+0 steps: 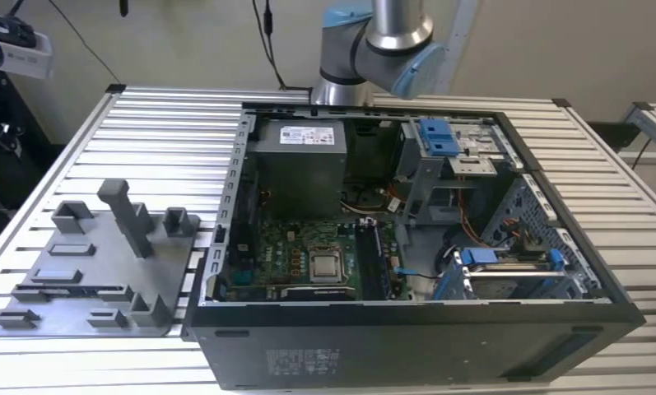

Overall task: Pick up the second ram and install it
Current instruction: 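Pick up the second ram and move it above second insertion slot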

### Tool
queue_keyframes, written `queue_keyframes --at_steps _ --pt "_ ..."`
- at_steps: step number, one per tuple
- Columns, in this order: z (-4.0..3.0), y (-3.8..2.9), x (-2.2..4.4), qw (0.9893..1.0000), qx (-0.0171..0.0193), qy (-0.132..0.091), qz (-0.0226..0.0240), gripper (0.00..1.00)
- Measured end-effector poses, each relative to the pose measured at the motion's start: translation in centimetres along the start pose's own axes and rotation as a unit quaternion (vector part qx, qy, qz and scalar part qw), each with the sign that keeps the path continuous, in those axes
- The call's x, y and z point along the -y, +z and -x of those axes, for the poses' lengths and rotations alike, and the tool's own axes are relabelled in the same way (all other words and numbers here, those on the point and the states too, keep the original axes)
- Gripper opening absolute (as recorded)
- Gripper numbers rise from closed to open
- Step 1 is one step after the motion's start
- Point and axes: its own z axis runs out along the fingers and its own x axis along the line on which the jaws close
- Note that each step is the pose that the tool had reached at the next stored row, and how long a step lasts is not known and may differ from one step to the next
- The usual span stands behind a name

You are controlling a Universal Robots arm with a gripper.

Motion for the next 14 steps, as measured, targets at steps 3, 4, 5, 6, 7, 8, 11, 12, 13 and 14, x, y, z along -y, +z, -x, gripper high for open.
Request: queue_keyframes --at_steps 3,4,5,6,7,8,11,12,13,14 --pt "-0.04 0.47 0.01 1.0000 0.0000 -0.001 0.0000 0.48" --pt "-0.05 0.61 0.02 1.0000 0.0000 -0.001 0.0000 0.48" --pt "-0.07 0.77 0.03 1.0000 0.0000 -0.001 0.0000 0.48" --pt "-0.08 0.92 0.03 1.0000 0.0000 -0.002 0.0001 0.48" --pt "-0.09 1.07 0.04 1.0000 0.0000 -0.002 0.0001 0.48" --pt "-0.10 1.23 0.04 1.0000 0.0000 -0.002 0.0001 0.48" --pt "-0.13 1.71 0.06 1.0000 -0.0001 -0.003 0.0001 0.48" --pt "-0.14 1.85 0.06 1.0000 -0.0001 -0.003 0.0002 0.48" --pt "-0.15 2.01 0.07 1.0000 -0.0001 -0.003 0.0002 0.48" --pt "-0.16 2.15 0.07 1.0000 -0.0001 -0.003 0.0002 0.48"
